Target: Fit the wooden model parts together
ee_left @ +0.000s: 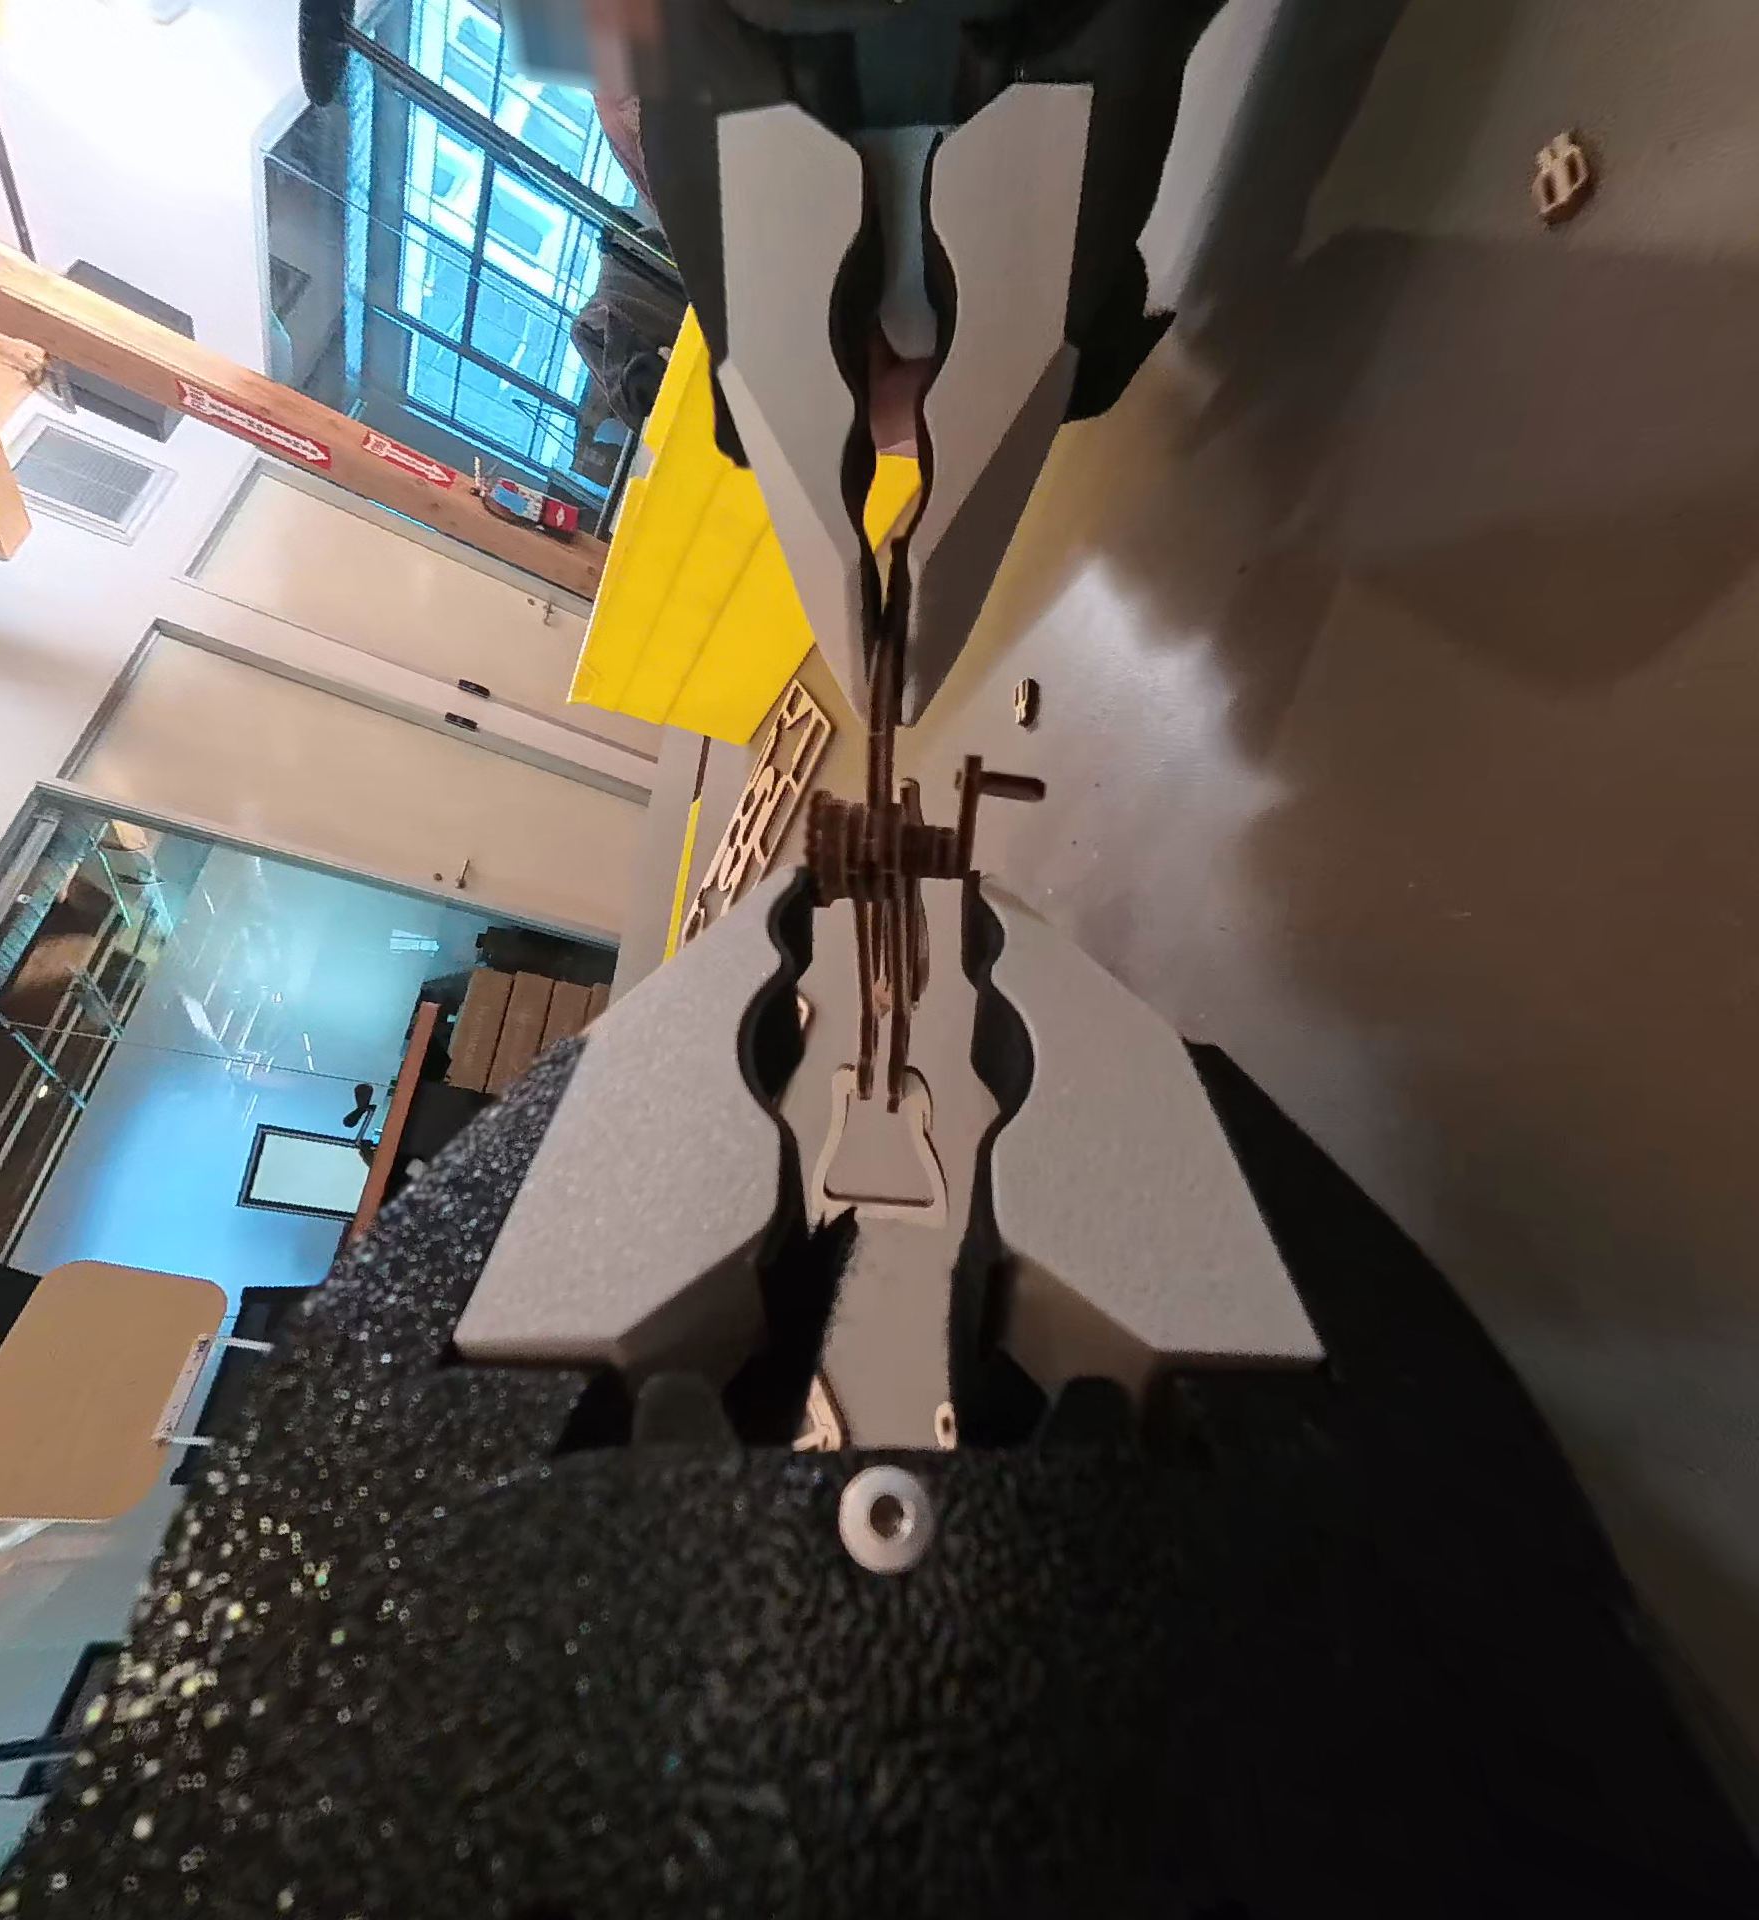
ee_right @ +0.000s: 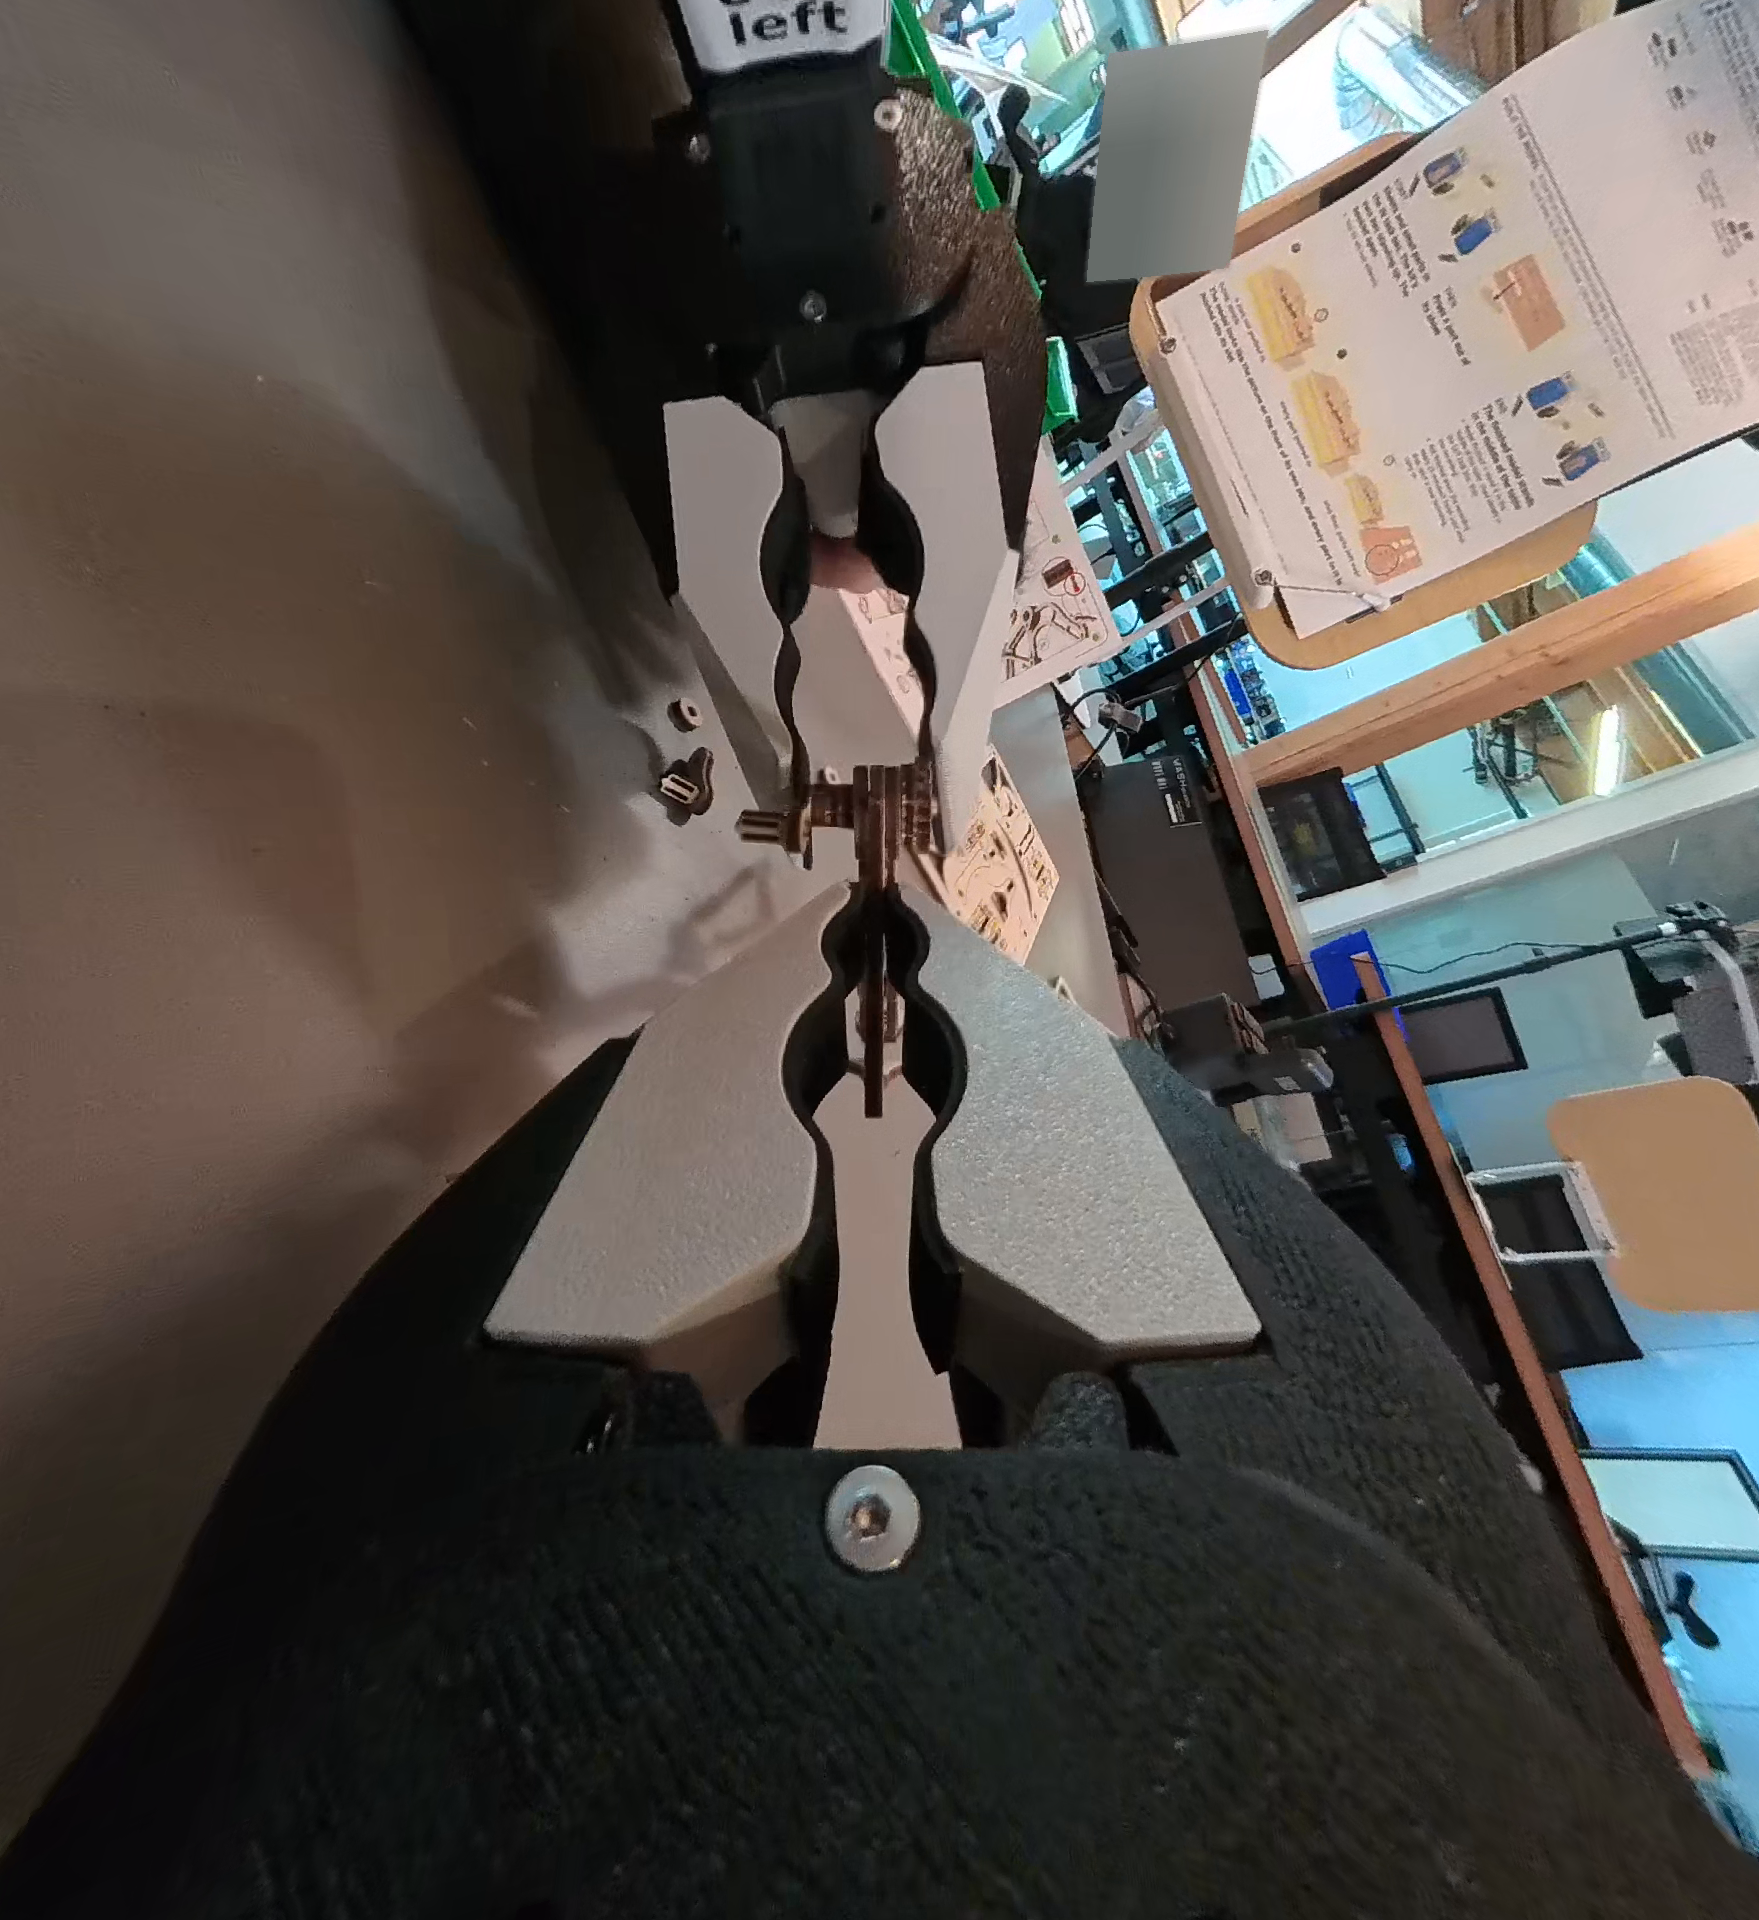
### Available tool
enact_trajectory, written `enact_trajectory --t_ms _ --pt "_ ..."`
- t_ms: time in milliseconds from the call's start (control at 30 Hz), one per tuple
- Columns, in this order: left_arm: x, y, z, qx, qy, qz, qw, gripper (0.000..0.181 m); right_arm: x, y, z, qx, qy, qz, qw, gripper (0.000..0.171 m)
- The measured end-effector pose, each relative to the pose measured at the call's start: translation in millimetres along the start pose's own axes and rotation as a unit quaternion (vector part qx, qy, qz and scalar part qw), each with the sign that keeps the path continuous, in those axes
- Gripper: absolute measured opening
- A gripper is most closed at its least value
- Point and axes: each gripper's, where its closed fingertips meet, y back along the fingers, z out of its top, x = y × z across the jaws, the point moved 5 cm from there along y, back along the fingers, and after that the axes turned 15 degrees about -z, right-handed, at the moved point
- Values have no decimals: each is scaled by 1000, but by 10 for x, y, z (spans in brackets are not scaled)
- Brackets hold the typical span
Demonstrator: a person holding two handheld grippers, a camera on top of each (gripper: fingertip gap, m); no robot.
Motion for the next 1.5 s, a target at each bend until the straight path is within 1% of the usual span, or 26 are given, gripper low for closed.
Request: enact_trajectory --t_ms 67,167,267,433,633,867,1000,1033,1100,1167,1233,1333,1500 --pt "2 -4 1 0 7 -6 1000 26 -16 -8 -18 6 -6 -1 1000 1" --pt "11 -15 5 2 17 -12 1000 25 -87 -14 -21 9 -25 2 1000 13" --pt "19 -24 5 1 25 -18 1000 25 -141 -3 2 2 -63 26 998 23" --pt "40 -46 7 -2 41 -27 999 25 -149 -67 22 14 -93 66 993 26" --pt "42 -63 -18 3 48 -32 998 25 -97 -139 18 28 -62 77 995 24" --pt "70 -54 -36 1 57 -25 998 26 -167 -159 17 34 -52 78 995 23" --pt "107 -27 -32 -13 78 -21 997 26 -200 -129 -34 55 -50 93 993 21" --pt "115 -21 -31 -18 85 -22 996 26 -200 -126 -42 54 -46 91 993 17" --pt "123 -1 -14 -38 98 -24 994 26 -202 -125 -22 41 -43 81 995 1" --pt "152 51 25 -68 106 -11 992 33 -217 -128 -8 32 -55 71 995 1" --pt "193 88 45 -76 106 2 991 40 -257 -125 0 25 -81 62 994 0" --pt "195 110 88 -91 106 -7 990 50 -299 -129 -36 23 -113 52 992 0" --pt "234 148 106 -109 123 -8 986 47 -355 -122 -21 -1 -177 47 983 0"
